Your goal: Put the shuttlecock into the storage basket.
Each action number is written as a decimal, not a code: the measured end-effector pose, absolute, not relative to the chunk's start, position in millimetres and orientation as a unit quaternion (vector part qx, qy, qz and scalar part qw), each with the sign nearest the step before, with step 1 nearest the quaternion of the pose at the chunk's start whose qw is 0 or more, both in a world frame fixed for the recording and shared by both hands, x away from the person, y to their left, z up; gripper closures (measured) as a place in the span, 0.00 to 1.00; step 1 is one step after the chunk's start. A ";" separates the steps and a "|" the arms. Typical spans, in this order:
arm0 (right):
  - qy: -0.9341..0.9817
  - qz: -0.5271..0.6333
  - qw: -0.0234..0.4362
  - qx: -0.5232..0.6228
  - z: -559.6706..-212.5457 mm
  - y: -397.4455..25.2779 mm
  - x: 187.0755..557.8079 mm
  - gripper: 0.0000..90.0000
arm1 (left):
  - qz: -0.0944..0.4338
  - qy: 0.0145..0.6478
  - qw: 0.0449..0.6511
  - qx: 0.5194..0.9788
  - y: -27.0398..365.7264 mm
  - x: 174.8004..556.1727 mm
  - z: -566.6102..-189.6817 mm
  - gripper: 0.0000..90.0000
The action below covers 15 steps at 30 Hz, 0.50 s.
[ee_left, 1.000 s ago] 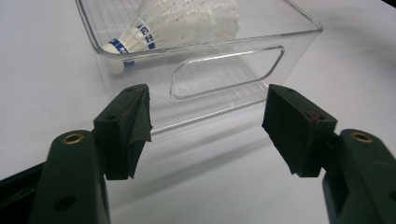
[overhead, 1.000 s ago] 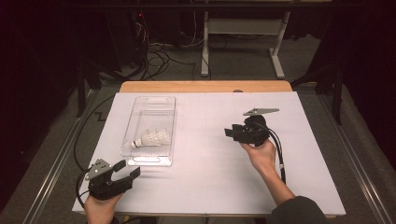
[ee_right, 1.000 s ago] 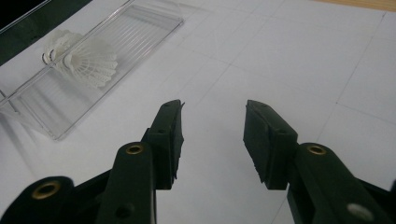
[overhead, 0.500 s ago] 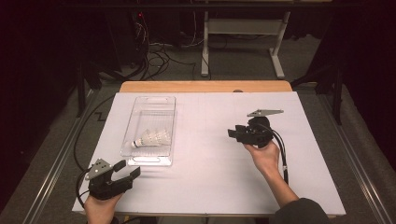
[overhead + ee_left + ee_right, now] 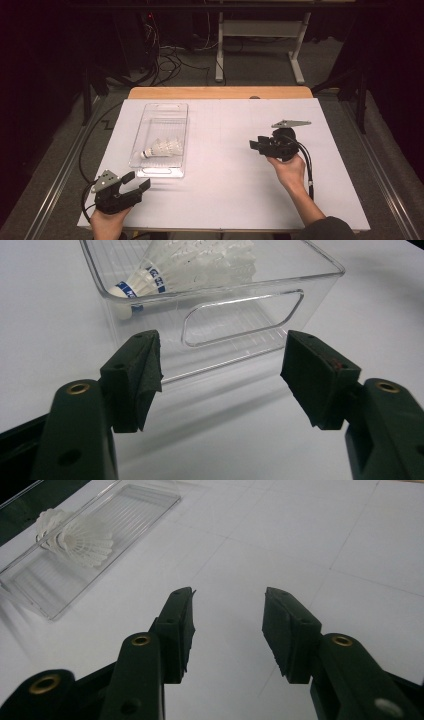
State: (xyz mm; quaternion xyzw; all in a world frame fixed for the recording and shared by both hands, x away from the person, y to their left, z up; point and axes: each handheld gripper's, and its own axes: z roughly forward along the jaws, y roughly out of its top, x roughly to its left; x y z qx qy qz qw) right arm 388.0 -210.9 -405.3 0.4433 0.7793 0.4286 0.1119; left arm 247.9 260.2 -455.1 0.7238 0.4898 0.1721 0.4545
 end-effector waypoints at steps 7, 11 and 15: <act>0.776 0.427 0.114 0.449 -407.1 -217.2 384.5 0.62 | 0.172 0.490 0.454 0.724 259.9 248.1 -455.2 0.37; 0.774 0.429 0.117 0.450 -408.4 -221.0 383.3 0.62 | 0.172 0.490 0.455 0.723 260.1 248.1 -455.3 0.37; 0.773 0.430 0.118 0.451 -408.9 -224.7 381.8 0.62 | 0.172 0.490 0.455 0.724 259.8 248.1 -455.3 0.37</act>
